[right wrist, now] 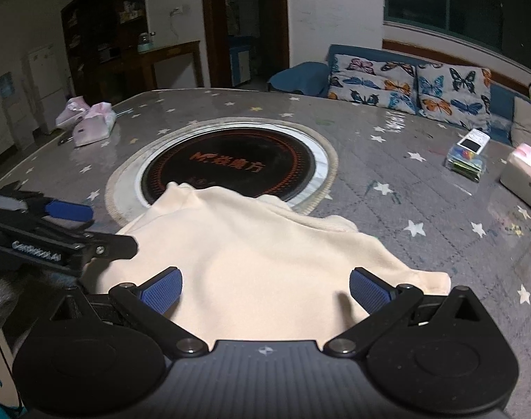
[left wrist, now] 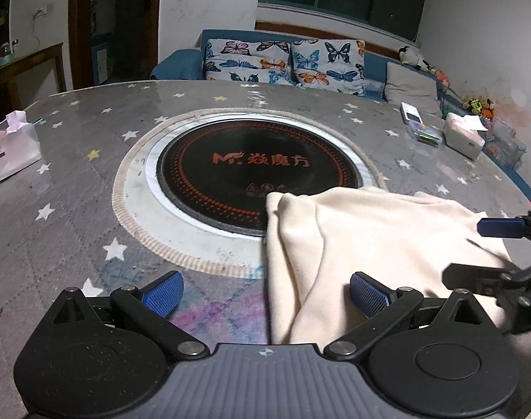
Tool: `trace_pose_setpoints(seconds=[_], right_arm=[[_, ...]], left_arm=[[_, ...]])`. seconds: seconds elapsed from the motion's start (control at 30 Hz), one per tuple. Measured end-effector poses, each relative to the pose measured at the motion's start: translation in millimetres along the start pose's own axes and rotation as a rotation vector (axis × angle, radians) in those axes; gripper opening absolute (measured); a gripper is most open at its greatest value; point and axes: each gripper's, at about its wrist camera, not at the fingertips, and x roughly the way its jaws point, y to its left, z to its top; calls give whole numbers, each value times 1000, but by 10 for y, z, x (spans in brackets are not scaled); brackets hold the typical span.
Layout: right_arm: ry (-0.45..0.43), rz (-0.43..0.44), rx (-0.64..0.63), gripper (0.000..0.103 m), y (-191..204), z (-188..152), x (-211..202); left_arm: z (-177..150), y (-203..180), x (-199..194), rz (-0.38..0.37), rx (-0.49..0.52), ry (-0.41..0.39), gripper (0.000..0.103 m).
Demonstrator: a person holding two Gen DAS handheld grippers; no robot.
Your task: Fold clothes
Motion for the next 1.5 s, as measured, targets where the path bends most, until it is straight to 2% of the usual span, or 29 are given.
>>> trace_pose_setpoints(seconds=[0.4,0.63,0.87,1.13,1.5], right_arm=[[22,-17,-33,103,60,-141,-80],[52,-39,1,103,-86,-242,-105],[22,-58,17,103,-193,-166,-216],[6,-40,57,102,-308,0,-7],[30,-33,93,91,-395,118,255]], left_arm=[[-39,42,18,10,12,11,103],[-45,36,28,14,28,13,103],[-28,29,35,17,28,22,103],[-13,37,32,16,23,32,103],[148,-28,118,41,42,14,103]])
